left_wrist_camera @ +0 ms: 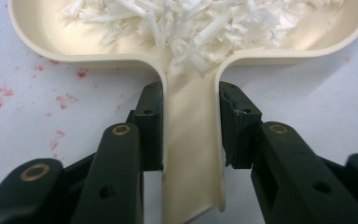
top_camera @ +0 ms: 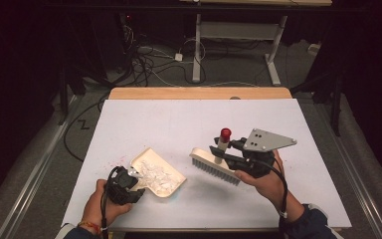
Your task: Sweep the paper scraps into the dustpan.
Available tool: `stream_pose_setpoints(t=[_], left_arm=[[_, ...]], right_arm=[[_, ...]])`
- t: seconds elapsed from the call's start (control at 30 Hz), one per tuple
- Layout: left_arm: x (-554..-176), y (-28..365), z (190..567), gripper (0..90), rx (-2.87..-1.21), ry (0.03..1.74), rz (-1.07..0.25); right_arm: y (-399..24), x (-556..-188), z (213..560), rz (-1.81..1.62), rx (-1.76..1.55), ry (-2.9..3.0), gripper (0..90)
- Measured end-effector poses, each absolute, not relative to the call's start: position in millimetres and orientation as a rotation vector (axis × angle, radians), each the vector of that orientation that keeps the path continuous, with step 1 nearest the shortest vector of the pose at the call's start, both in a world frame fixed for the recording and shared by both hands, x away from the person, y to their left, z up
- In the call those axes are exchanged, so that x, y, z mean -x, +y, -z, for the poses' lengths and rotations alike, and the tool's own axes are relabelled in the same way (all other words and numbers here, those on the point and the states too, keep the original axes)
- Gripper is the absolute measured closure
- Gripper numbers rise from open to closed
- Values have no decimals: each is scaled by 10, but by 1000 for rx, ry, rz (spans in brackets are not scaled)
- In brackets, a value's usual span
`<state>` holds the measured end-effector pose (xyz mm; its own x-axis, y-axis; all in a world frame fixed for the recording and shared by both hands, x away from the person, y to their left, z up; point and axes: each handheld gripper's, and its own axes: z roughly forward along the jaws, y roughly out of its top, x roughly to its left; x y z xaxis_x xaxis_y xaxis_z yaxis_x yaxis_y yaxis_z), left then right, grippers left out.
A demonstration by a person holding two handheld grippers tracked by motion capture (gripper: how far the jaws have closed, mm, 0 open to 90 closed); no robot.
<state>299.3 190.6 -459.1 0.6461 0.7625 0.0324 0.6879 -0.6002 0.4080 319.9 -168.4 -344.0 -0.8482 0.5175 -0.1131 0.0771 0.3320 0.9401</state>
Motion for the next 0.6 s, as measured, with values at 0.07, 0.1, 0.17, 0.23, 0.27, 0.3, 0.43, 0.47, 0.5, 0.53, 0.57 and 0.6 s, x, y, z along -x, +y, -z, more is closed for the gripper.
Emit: stream_pose_setpoints(t=[0.07, 0.1, 0.17, 0.23, 0.27, 0.3, 0.43, 0.47, 0.5, 0.53, 0.57, 0.6], left_arm=[[-3005, 1938, 4591, 628, -2497, 1172, -298], [-3009, 1953, 4588, 628, -2491, 1182, -301], [-3025, 1980, 4590, 628, -2474, 1195, -302], [-3035, 1986, 4591, 628, -2468, 1204, -307], [-3043, 1987, 4593, 628, -2466, 1210, -308], [-3048, 1985, 4595, 628, -2466, 1212, -311], [-3075, 1992, 4593, 627, -2460, 1217, -320], [-3084, 1993, 4595, 627, -2460, 1218, -323], [-3089, 1994, 4598, 627, -2458, 1219, -323], [-3095, 1997, 4599, 627, -2455, 1221, -324], [-3104, 1994, 4603, 627, -2453, 1226, -322], [-3107, 1990, 4605, 628, -2454, 1229, -320]], right_arm=[[-1793, -3229, 3459, -1498, -561, 2205, 698], [-1832, -3237, 3466, -1491, -573, 2200, 698], [-1931, -3252, 3474, -1475, -595, 2190, 698], [-2041, -3258, 3467, -1473, -619, 2177, 698], [-2074, -3258, 3461, -1473, -622, 2177, 698], [-2129, -3254, 3451, -1471, -630, 2173, 698], [-2327, -3244, 3426, -1470, -659, 2169, 698], [-2366, -3241, 3423, -1472, -669, 2172, 698], [-2430, -3233, 3423, -1484, -680, 2178, 698], [-2465, -3226, 3424, -1487, -686, 2181, 698], [-2508, -3214, 3426, -1481, -691, 2184, 698], [-2562, -3192, 3431, -1471, -699, 2182, 698]])
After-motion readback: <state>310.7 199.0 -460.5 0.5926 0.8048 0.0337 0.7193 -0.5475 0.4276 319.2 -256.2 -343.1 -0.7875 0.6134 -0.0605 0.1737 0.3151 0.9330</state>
